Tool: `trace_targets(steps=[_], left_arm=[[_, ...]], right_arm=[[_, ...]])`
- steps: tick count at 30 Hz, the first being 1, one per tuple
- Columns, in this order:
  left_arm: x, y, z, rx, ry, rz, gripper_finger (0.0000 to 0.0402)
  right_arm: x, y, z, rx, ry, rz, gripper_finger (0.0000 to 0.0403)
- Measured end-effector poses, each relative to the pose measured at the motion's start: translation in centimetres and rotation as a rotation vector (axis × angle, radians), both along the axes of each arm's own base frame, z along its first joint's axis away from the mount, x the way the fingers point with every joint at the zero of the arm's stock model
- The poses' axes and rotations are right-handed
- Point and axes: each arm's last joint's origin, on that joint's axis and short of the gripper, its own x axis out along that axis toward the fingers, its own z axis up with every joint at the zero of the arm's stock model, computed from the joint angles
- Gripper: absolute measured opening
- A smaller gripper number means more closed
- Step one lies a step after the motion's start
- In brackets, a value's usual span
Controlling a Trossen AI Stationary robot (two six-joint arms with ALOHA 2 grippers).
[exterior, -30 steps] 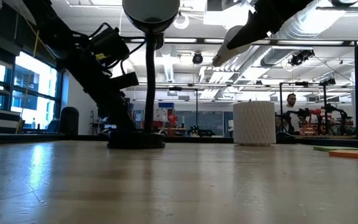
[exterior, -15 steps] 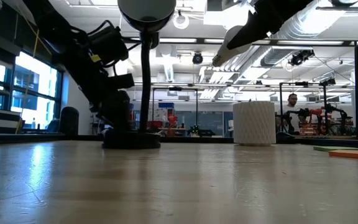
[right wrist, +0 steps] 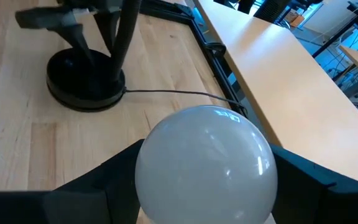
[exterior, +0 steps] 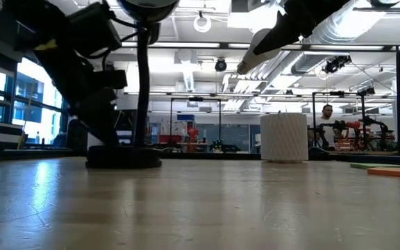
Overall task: Screw lightbulb
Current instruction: Insert the white lightbulb into the black lamp
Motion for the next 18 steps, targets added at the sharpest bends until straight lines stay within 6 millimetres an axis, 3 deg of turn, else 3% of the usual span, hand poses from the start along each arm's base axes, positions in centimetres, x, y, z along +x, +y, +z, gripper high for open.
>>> trace_targets(steps=[7,11,18], left_arm=[[0.4,0.5,0.9,0.154,0.031,-0.218,0.0227],[1.1,1.8,0.7,0.163,-0.117,-0.341,0.0227],[0.7,4.5,0.3,0.125,-0.367,-0.319,0.0227]], right_arm=[[0.0,0.0,0.0,0.0,-0.001,0.0,0.0264],[0.0,0.0,0.0,0.0,0.001,0.0,0.0264],[0.0,0.0,-0.1,-0.001,0.008,0.0,0.0264]])
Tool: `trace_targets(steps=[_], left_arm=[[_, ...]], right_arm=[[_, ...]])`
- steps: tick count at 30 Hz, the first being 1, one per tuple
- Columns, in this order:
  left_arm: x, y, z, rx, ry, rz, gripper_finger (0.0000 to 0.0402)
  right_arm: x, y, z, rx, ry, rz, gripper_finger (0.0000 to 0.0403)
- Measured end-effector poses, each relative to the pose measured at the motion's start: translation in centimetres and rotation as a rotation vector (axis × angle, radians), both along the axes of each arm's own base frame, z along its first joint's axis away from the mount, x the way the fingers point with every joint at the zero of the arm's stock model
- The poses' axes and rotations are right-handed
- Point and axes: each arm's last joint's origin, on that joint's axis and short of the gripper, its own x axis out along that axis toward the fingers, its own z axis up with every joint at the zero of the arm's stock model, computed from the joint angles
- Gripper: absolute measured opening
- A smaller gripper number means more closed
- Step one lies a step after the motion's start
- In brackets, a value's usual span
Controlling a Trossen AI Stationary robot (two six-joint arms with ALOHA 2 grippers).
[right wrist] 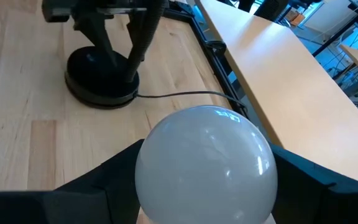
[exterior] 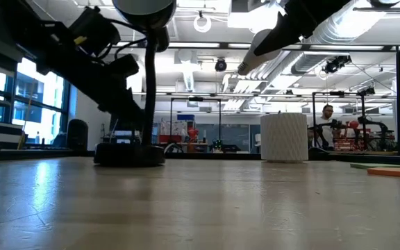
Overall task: Screw lightbulb
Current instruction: Insert the white lightbulb into the black lamp
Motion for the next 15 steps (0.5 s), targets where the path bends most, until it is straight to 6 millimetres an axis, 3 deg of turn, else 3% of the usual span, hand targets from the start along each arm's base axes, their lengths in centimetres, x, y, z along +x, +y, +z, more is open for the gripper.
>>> trace_targets(steps=[5,15], left_arm=[[-0.2,0.7,0.5,-0.037,-0.155,-0.071,0.0227],[-0.2,1.0,1.0,0.001,-0.245,-0.083,0.0227]], right_arm=[[0.0,0.0,0.0,0.0,0.0,0.0,0.0264],[0.0,0.0,0.0,0.008,-0.01,-0.005,0.0264]])
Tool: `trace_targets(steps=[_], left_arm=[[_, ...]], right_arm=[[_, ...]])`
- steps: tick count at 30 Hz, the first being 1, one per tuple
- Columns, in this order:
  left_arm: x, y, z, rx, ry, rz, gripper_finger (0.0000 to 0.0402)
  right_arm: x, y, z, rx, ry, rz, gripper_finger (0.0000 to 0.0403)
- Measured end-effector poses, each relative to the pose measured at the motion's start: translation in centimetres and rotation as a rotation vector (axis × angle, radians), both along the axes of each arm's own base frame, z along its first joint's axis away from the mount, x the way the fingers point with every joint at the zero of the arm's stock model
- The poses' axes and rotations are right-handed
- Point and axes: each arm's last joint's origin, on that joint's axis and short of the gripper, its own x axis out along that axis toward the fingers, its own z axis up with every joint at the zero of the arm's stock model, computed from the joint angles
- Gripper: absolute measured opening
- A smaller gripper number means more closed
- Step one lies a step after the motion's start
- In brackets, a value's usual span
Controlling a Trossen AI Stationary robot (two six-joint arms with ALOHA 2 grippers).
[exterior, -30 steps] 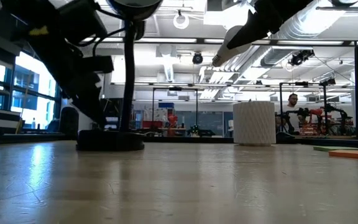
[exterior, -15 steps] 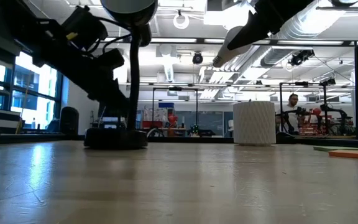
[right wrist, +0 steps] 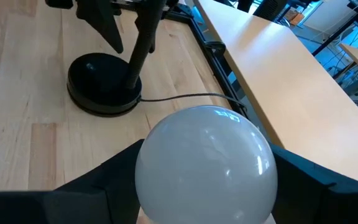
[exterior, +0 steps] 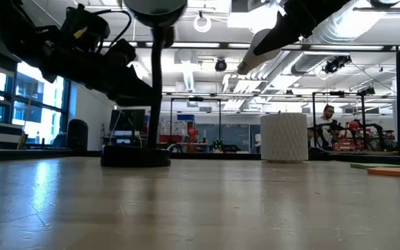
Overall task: Screw lightbulb
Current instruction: Insert the white lightbulb into the black lamp
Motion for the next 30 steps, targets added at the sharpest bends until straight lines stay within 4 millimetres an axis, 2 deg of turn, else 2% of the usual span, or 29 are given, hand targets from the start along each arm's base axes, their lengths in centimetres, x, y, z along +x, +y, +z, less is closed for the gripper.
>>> trace_targets(steps=[8,22,26,30], left_arm=[[0.0,0.4,0.2,0.001,-0.03,0.013,0.0216],[0.7,2.2,-1.2,-0.058,-0.084,0.07,0.0109],[0.7,2.5,-1.3,-0.093,-0.094,0.196,0.0077],[0.7,2.1,-1.2,-0.067,-0.093,0.253,0.0059]], right_arm=[[0.0,0.0,0.1,0.0,-0.007,0.001,0.0264],[0.0,0.0,0.1,-0.005,-0.006,0.003,0.0264],[0.0,0.0,0.1,-0.004,-0.006,0.003,0.0264],[0.0,0.0,0.1,-0.001,-0.008,0.001,0.0264]])
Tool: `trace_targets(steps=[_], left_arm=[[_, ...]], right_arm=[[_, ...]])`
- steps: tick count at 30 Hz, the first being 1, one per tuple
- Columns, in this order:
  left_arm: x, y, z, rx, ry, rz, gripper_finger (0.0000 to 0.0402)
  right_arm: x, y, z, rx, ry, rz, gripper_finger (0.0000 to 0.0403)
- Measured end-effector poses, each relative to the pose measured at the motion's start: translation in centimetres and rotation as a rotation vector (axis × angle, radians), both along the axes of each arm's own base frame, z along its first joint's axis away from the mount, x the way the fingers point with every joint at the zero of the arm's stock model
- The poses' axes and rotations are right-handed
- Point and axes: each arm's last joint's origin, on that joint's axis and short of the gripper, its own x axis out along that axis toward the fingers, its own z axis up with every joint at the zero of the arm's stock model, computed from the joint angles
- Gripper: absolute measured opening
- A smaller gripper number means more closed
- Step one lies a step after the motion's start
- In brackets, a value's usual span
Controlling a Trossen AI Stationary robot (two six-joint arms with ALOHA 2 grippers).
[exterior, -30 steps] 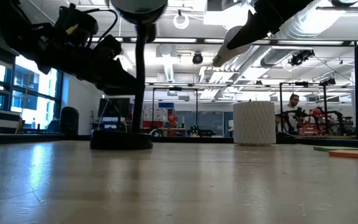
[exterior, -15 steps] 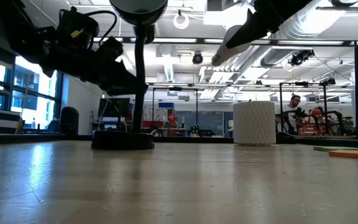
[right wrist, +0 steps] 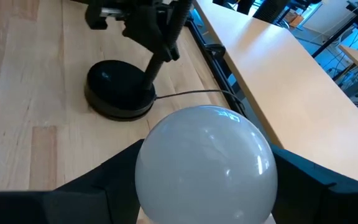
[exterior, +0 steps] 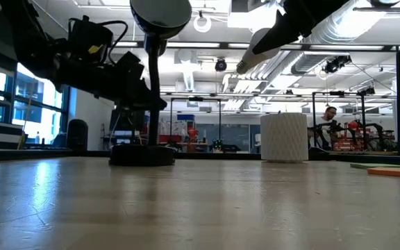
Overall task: Screw lightbulb
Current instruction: Insert the white lightbulb into the black lamp
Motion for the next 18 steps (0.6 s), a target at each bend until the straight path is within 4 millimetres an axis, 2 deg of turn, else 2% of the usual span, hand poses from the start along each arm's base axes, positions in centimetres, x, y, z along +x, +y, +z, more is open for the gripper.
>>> trace_targets(steps=[13,18], left_arm=[[0.1,-3.9,-0.2,0.057,0.008,0.405,0.0057],[0.3,-5.4,-0.2,0.056,0.017,0.501,0.0057]], right_arm=[[0.0,0.0,0.0,0.003,-0.002,-0.002,0.0264],[0.0,0.0,0.0,0.003,-0.002,-0.001,0.0264]])
